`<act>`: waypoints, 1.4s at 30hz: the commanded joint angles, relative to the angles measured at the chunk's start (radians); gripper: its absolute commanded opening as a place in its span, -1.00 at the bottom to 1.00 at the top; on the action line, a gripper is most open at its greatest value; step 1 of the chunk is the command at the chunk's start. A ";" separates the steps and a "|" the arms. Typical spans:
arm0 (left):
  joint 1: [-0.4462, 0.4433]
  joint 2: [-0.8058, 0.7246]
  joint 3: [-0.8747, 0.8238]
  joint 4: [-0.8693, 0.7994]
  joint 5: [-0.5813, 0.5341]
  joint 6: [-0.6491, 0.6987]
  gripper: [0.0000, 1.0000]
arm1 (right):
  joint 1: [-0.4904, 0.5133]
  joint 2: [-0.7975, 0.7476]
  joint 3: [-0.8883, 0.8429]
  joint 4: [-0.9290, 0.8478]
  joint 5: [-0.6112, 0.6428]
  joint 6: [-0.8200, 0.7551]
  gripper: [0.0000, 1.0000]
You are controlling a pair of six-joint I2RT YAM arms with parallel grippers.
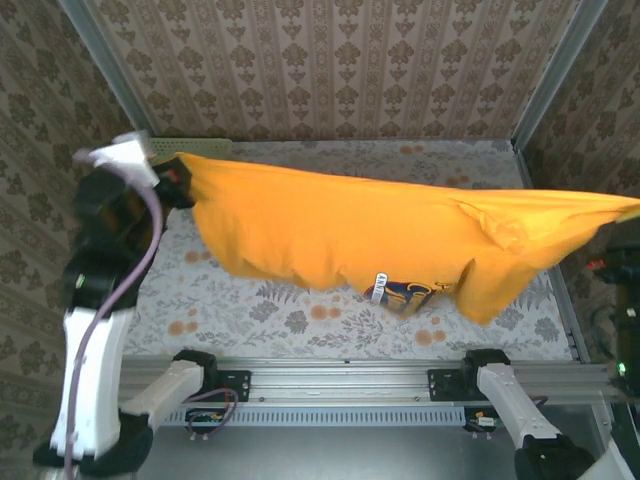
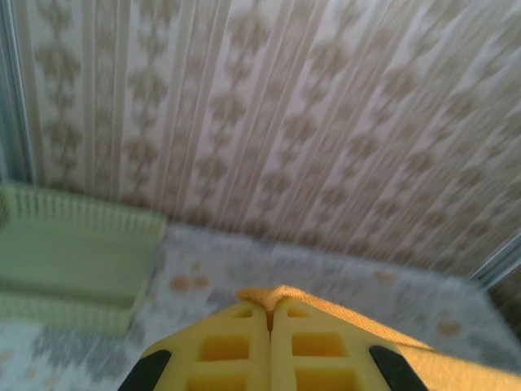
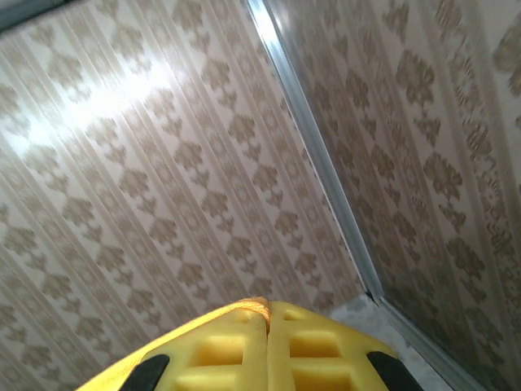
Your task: Fold the inside-out t-shirt
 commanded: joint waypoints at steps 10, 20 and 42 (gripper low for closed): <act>0.054 0.460 0.366 -0.246 0.106 0.046 -1.00 | 0.000 0.306 0.092 0.047 0.114 -0.069 -1.00; 0.055 0.034 0.112 0.219 0.058 0.083 -1.00 | 0.000 0.297 0.305 0.024 0.105 -0.077 -1.00; -0.024 0.454 0.122 -0.128 0.236 0.000 -1.00 | -0.017 0.210 -0.335 0.106 -0.250 0.083 -1.00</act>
